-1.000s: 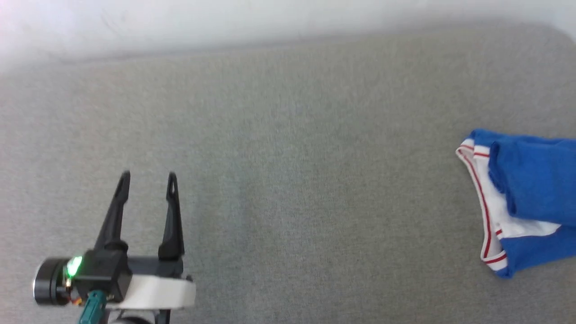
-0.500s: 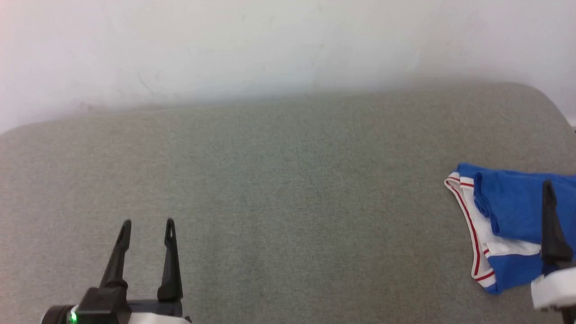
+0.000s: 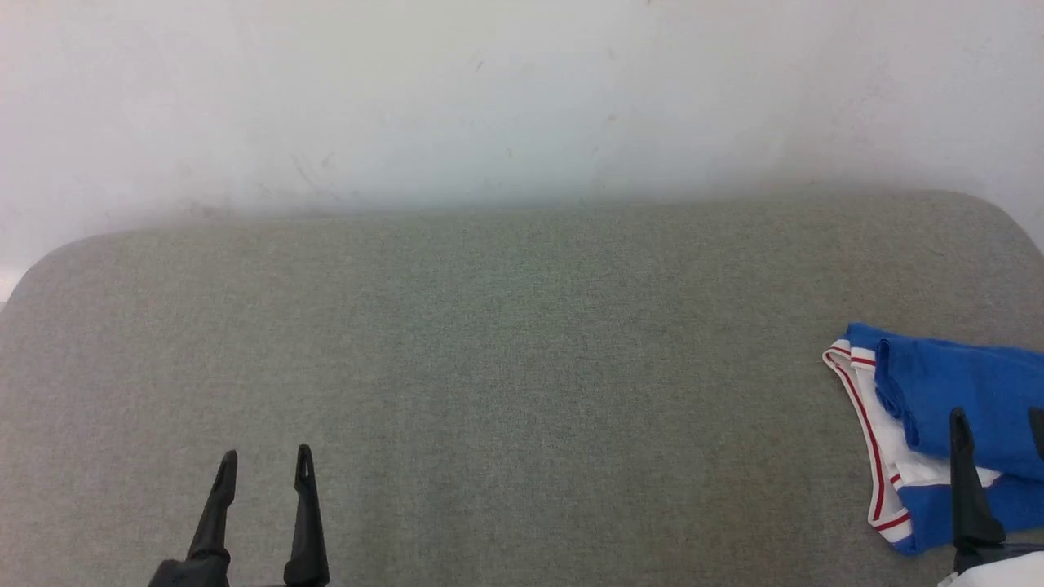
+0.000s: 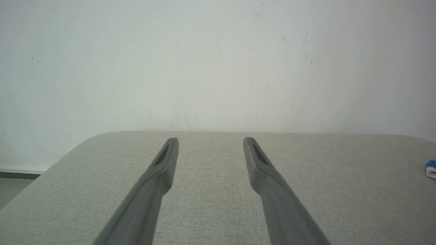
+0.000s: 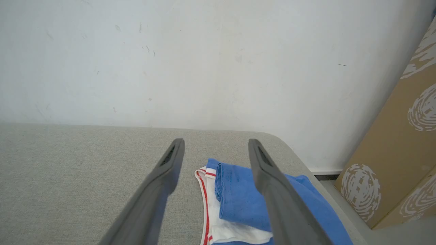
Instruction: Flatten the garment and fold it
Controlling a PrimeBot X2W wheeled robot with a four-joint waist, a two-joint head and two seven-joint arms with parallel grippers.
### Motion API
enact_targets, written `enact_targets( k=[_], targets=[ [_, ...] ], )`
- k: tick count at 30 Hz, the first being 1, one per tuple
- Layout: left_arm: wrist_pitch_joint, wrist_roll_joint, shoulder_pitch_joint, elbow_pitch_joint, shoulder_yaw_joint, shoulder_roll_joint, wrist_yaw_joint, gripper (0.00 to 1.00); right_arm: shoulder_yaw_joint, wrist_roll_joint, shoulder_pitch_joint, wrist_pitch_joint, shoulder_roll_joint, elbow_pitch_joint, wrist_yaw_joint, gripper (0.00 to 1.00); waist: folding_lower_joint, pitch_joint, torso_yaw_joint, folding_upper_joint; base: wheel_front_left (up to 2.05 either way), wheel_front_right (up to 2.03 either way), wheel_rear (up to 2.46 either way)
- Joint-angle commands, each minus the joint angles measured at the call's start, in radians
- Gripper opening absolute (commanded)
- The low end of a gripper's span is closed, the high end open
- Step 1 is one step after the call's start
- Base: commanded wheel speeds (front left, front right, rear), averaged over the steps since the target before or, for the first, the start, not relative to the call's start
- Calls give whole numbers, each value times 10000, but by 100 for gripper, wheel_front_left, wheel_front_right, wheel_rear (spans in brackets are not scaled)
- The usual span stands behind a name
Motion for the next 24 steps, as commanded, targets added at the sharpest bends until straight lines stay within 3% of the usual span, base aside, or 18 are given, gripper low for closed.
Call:
enact_targets(
  k=[1, 8, 9, 24],
  targets=[
    [-98, -19, 105, 37, 45, -37, 80, 100, 25, 39, 98, -53, 30, 37, -11, 100, 0, 2, 7, 0, 0, 0, 0],
    [-155, -119, 103, 113, 7, -111, -7, 100, -22, 103, 131, -65, 30, 98, -11, 100, 0, -50, 27, 0, 0, 0, 0],
    [-74, -89, 1, 82, -6, -86, -3, 0, -20, 77, 9, -8, 0, 76, 0, 0, 0, -49, 28, 0, 0, 0, 0],
    [125, 210, -196, 297, 236, -362, -351, 0, 175, 49, -203, 32, -3, 288, -1, 0, 1, -40, 9, 0, 0, 0, 0]
  ],
)
